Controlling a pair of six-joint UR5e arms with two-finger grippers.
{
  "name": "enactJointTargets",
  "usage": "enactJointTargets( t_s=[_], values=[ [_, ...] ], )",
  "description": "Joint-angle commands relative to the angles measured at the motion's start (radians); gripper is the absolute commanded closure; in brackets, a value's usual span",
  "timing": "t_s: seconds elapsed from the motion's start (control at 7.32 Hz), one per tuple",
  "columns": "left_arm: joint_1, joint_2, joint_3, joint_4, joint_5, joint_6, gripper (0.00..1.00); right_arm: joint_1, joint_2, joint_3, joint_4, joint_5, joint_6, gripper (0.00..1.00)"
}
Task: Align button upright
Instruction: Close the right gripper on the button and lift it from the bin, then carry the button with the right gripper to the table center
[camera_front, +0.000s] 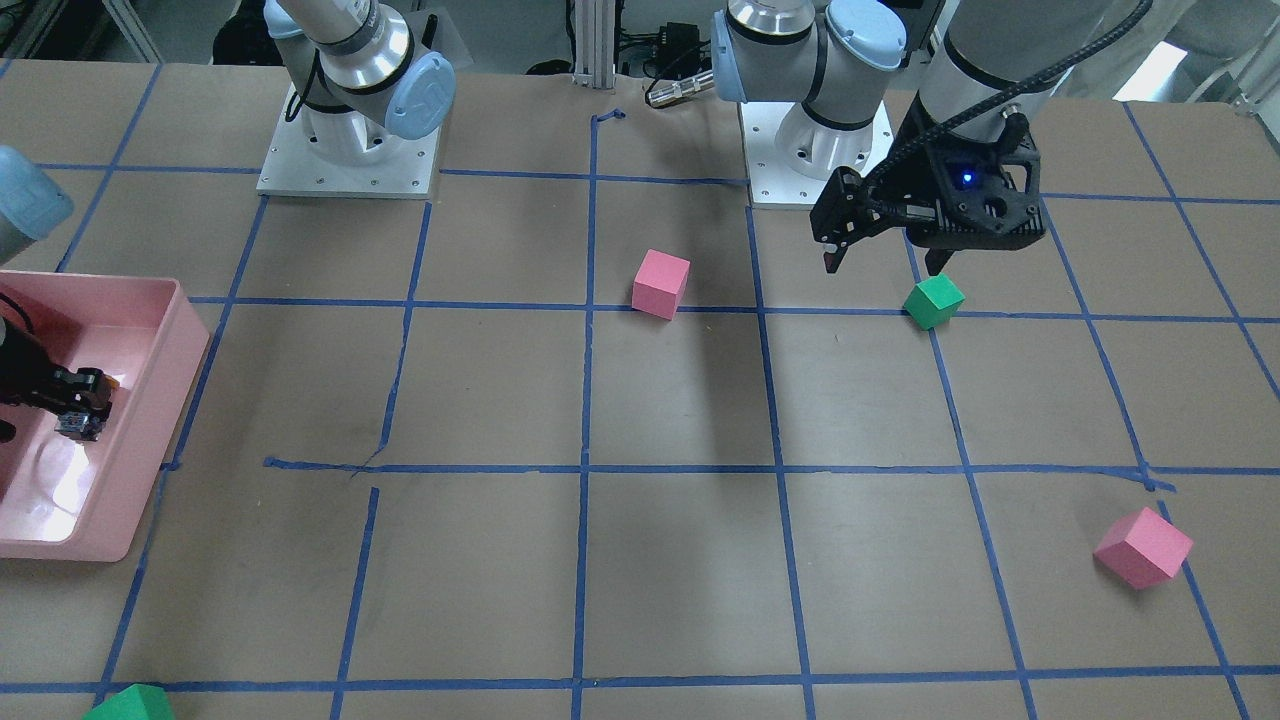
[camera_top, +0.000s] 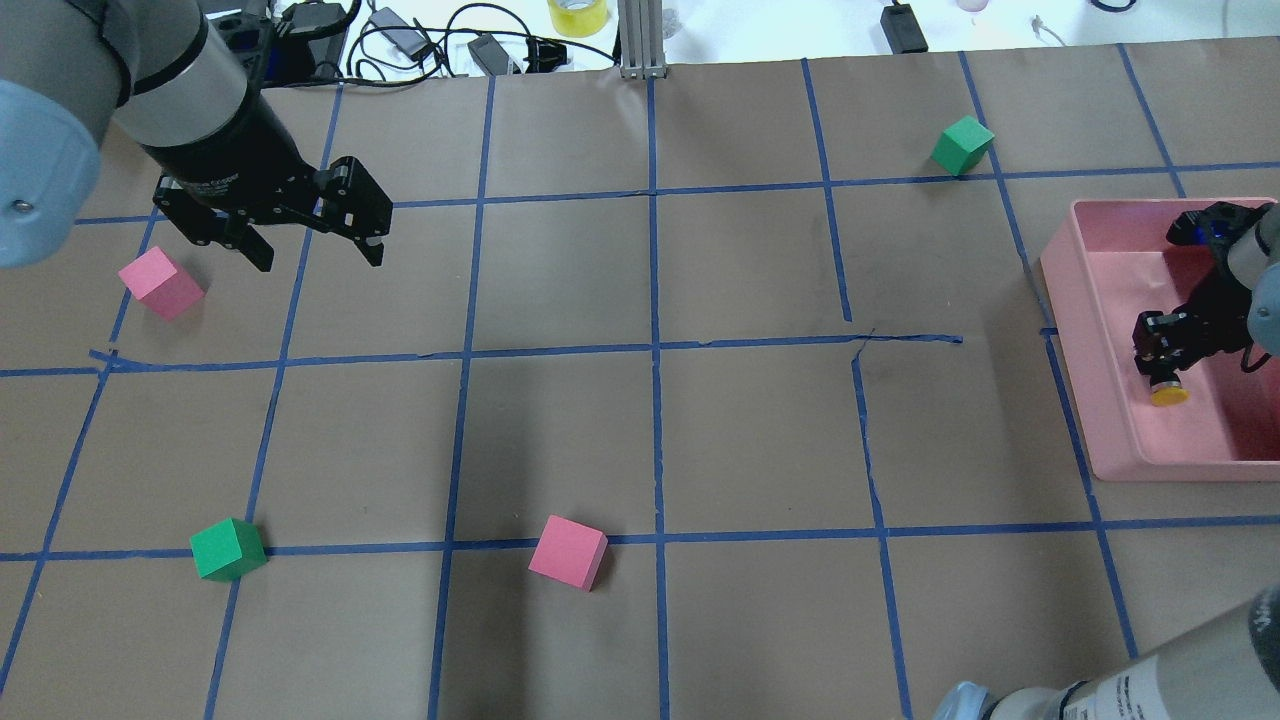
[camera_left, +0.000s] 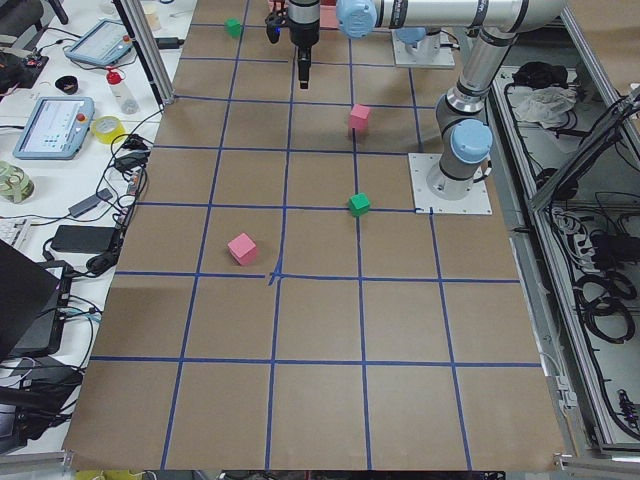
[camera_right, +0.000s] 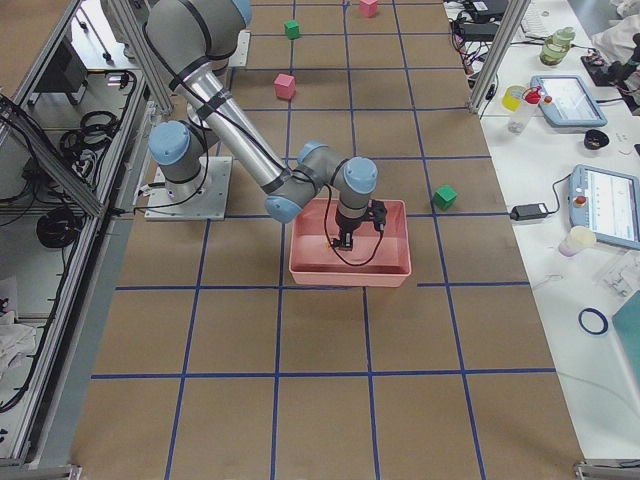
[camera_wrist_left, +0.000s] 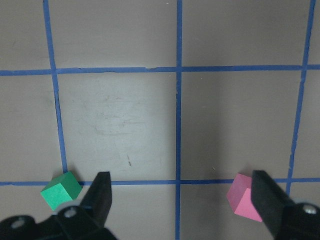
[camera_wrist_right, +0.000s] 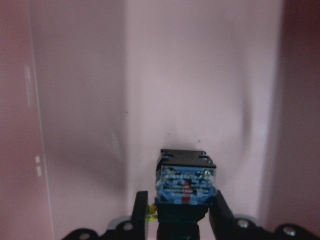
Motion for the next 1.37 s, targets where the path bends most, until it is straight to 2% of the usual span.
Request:
enactJointTargets(
  t_s=[0.0,0.27,0.41,0.82,1.09,1.23],
  values=[
    [0.000,0.010,-0.027,-0.071,0.007,0.004,0.00,0.000,-0.036,-0.051,0.078,0.002,0.009,1.00],
    [0.000,0.010,-0.013,-0.059,0.001,0.009,0.00,0.044,-0.071,-0.221,0.285,0.022,0.040,1.00],
    [0.002,0.011,-0.012,-0.036,-0.005,0.013,0.00,0.119,-0.078,-0.273,0.322,0.051,0.089,1.00],
    [0.000,0.008,-0.013,-0.033,-0.009,0.013,0.00,0.438,-0.120,-0.298,0.317,0.054,0.482,1.00],
    [0.000,0.008,-0.012,-0.033,0.000,0.015,0.00,0.642,-0.101,-0.297,0.295,0.072,0.700,1.00],
    [0.000,0.008,-0.012,-0.031,0.000,0.015,0.00,0.770,-0.048,-0.285,0.163,0.069,0.724,1.00]
  ],
)
